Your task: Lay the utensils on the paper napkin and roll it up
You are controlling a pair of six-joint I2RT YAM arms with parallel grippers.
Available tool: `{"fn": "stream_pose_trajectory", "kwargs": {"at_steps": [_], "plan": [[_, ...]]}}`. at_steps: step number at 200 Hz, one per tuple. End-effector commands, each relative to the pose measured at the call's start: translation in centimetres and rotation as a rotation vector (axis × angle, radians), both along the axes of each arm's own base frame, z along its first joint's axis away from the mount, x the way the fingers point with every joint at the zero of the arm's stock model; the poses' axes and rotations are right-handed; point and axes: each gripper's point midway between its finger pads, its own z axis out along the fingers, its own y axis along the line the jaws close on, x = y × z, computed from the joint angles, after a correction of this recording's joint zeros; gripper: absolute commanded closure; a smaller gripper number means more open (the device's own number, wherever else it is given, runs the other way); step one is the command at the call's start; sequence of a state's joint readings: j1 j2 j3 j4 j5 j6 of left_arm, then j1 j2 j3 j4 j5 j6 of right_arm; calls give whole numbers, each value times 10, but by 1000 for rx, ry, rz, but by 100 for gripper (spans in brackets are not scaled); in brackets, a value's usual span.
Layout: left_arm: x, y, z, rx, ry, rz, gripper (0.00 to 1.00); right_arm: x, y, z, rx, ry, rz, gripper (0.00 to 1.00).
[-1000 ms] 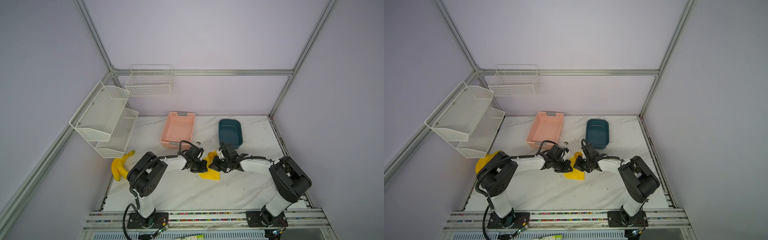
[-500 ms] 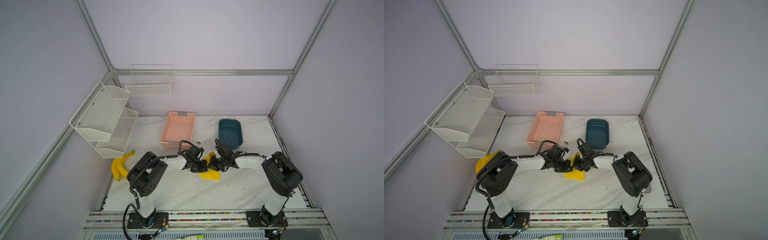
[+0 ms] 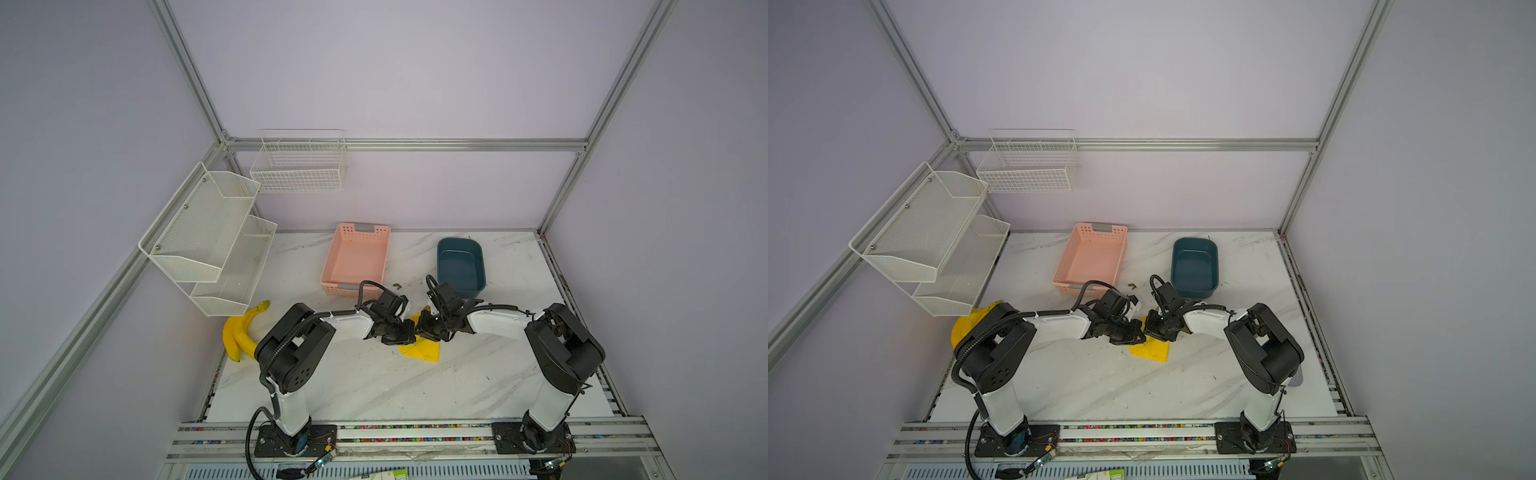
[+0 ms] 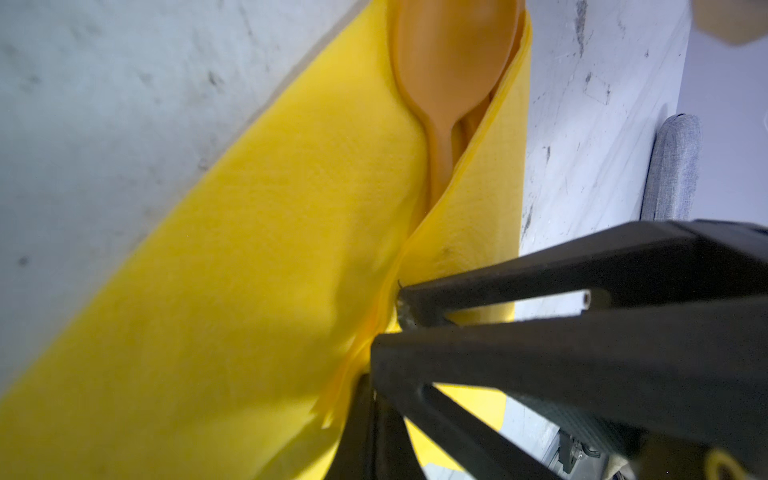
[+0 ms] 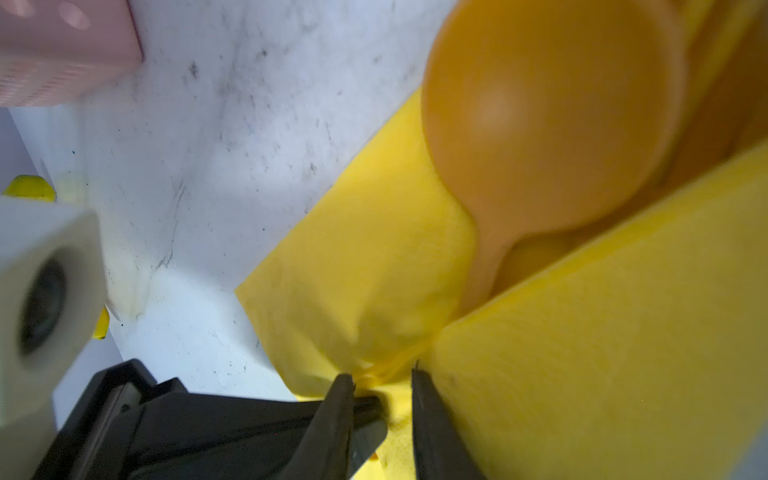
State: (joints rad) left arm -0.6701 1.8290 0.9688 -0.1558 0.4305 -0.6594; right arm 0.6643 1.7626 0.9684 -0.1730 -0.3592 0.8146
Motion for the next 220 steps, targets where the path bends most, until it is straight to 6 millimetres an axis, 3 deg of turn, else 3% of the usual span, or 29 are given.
{"fn": "stream_pose_trajectory", "kwargs": {"at_steps": [1, 79, 152, 182, 220], "plan": [[0, 3, -10, 32, 8, -3, 95, -12, 4, 9, 40, 28, 7, 71], [1, 1, -11, 31, 12, -7, 95, -28, 10, 16, 137, 66, 1, 72], [2, 2, -10, 33, 9, -5, 95, -39, -1, -13, 72, 115, -4, 80], [2, 3, -10, 37, 10, -3, 95, -40, -12, -20, -11, 114, 3, 76], [2, 4, -10, 38, 11, -1, 95, -37, -16, -14, -42, 97, 3, 66]]}}
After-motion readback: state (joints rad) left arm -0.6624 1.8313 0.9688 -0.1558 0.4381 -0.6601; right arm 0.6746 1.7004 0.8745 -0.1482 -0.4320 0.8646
